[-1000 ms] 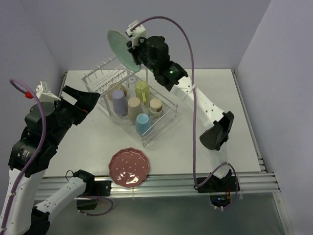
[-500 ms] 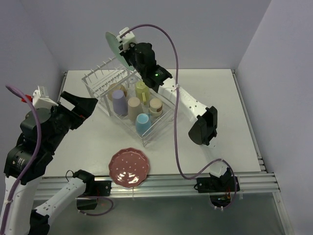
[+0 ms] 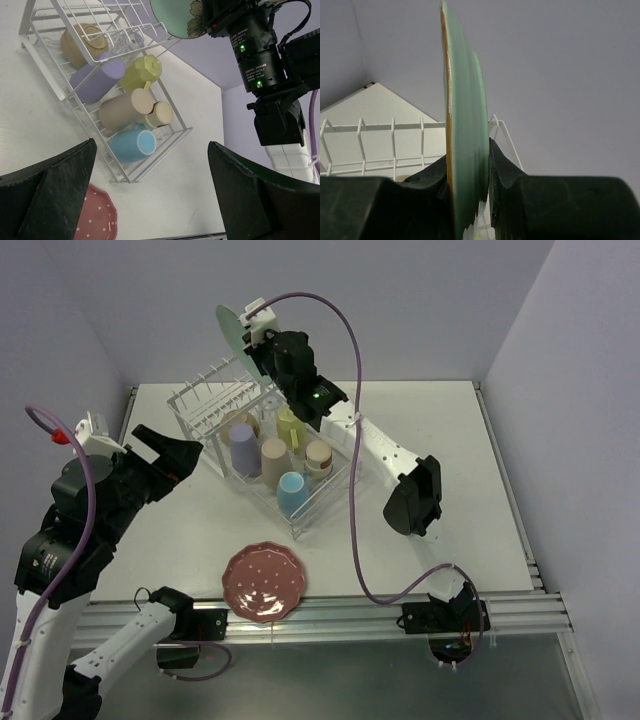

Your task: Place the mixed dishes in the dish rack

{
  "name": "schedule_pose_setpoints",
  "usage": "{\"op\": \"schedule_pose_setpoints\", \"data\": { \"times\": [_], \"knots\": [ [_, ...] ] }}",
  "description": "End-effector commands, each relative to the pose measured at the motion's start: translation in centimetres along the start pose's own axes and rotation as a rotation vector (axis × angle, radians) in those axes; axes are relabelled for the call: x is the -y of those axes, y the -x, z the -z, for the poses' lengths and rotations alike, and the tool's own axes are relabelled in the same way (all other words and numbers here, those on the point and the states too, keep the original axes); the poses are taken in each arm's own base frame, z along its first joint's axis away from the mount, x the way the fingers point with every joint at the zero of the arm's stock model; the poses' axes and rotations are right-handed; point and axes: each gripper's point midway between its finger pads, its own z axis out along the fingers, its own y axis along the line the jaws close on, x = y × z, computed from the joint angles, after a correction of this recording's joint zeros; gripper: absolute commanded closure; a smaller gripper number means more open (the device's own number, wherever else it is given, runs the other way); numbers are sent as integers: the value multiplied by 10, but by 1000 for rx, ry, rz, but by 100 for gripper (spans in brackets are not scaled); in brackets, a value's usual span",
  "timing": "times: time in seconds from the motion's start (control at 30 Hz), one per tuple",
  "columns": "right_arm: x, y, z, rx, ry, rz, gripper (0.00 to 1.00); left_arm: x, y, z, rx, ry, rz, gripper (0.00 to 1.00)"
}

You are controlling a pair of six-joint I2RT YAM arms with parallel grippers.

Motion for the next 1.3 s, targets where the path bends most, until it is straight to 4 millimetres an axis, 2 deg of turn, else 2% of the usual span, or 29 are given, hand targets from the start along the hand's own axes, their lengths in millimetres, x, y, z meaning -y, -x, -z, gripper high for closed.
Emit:
{"op": "schedule_pose_setpoints", "data": {
  "times": [0.0,0.3,0.5,0.63,0.7,0.73,1.1,1.27],
  "knots": [
    [30,90,20,241,-69,-84,100,0,1,-6,8,2,-23,1],
    [16,78,21,223,-7,-124,100,-4,-2,-10,3,19,-23,1],
    [20,71,19,197,-10,-149,100,-8,-5,-11,-4,39,-26,1],
    [22,69,21,194,-24,-158,73,-10,-5,-12,-4,45,-27,1],
    [24,69,20,193,-34,-156,67,-9,-5,-13,-6,43,-29,1],
    [26,69,21,193,-40,-154,59,-9,-5,-13,-8,46,-28,1],
    [37,58,20,167,-67,-154,44,-12,-9,-14,-21,60,-14,1],
    [43,60,26,168,-89,-153,26,-18,-13,-15,-32,82,-2,1]
  ]
}}
